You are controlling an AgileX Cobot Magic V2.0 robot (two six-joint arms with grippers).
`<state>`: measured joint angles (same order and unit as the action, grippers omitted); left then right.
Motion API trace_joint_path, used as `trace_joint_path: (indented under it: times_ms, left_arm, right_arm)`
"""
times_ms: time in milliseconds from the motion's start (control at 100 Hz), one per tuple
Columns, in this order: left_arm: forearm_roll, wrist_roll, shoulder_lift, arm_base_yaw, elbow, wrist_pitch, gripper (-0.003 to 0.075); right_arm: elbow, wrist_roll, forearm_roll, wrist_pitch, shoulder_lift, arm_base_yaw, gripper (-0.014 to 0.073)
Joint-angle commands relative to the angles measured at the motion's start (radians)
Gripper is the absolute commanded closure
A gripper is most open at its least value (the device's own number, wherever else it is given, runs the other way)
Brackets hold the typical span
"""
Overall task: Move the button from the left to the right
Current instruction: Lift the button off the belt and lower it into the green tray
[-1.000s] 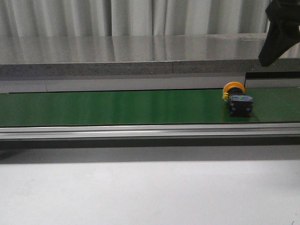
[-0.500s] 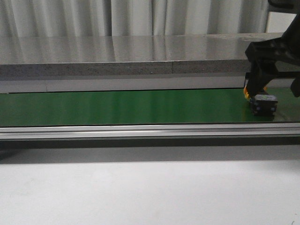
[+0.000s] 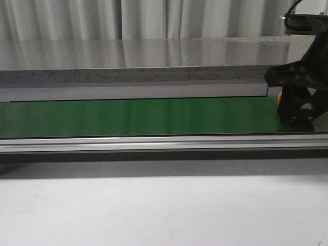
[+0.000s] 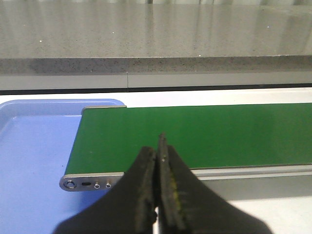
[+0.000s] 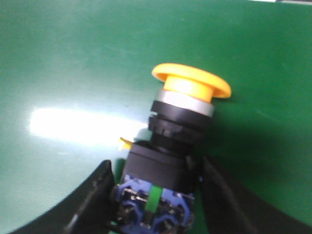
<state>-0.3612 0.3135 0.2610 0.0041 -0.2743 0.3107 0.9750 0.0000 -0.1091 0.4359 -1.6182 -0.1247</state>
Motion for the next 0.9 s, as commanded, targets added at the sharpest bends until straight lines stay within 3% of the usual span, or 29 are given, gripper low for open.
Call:
trace_joint_path:
  times_ms: [0, 160, 380, 630, 890]
  left_arm:
    - [-0.016, 0.0, 0.007, -0.007, -0.027, -0.067, 0.0739]
    - [-0.016, 0.0, 0.007, -0.007, -0.027, -0.067, 0.0739]
    - [-0.016, 0.0, 0.007, -0.007, -0.027, -0.067, 0.0739]
    - [-0.016, 0.0, 0.007, -0.007, -0.027, -0.067, 0.0739]
    - [-0.016, 0.0, 0.007, -0.007, -0.027, -0.067, 0.0739]
  right_arm:
    - [0.035, 0.0, 0.006, -0.033, 0.05, 0.003, 0.0398]
    - [0.035, 0.0, 0.05, -0.018, 0.099, 0.003, 0.0398]
    - [0.036, 0.0, 0.237, 0.017, 0.196, 0.036, 0.0398]
    - [0.038, 0.0, 0.284, 0.007, 0.23, 0.24, 0.0398]
    - [0.038, 0.0, 0.275, -0.108, 0.225, 0.427, 0.0398]
